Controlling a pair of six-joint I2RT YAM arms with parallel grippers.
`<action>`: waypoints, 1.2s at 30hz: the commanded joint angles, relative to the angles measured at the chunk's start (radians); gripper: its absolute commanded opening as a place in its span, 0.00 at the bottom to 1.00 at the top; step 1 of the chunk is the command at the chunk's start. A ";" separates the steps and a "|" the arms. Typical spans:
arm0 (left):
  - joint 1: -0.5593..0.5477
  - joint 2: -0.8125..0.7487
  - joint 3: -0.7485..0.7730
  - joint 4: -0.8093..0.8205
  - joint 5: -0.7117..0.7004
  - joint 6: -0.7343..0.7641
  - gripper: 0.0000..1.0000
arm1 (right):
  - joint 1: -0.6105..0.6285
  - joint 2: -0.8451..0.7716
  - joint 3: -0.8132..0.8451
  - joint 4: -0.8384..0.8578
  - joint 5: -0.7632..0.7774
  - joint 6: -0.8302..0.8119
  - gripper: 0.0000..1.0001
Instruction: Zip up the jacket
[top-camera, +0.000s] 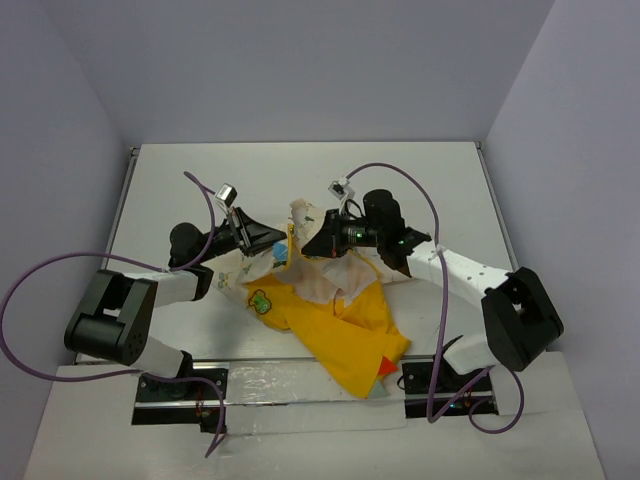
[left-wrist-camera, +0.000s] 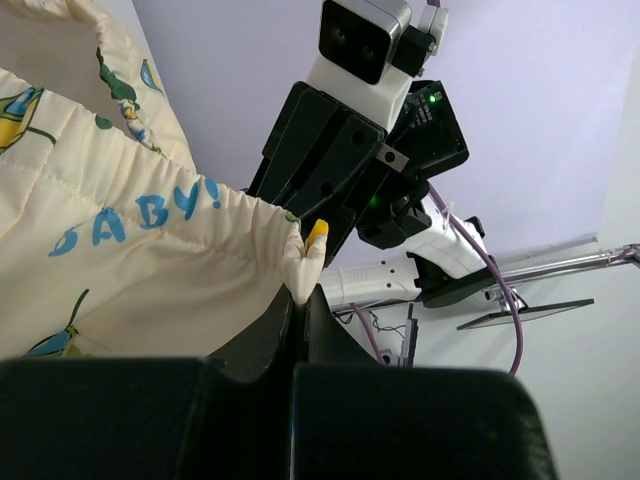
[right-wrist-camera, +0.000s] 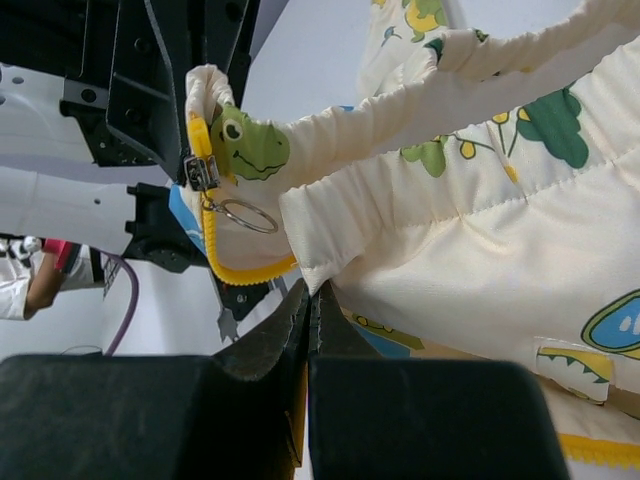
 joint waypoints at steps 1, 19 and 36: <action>-0.007 -0.036 0.040 0.476 0.015 0.023 0.00 | 0.013 -0.049 -0.029 0.114 -0.054 0.013 0.00; -0.007 -0.024 0.028 0.484 0.017 0.023 0.00 | 0.013 -0.106 -0.041 0.149 -0.083 0.011 0.00; -0.010 -0.042 0.025 0.430 0.017 0.063 0.00 | 0.026 -0.136 -0.019 0.164 -0.130 0.023 0.00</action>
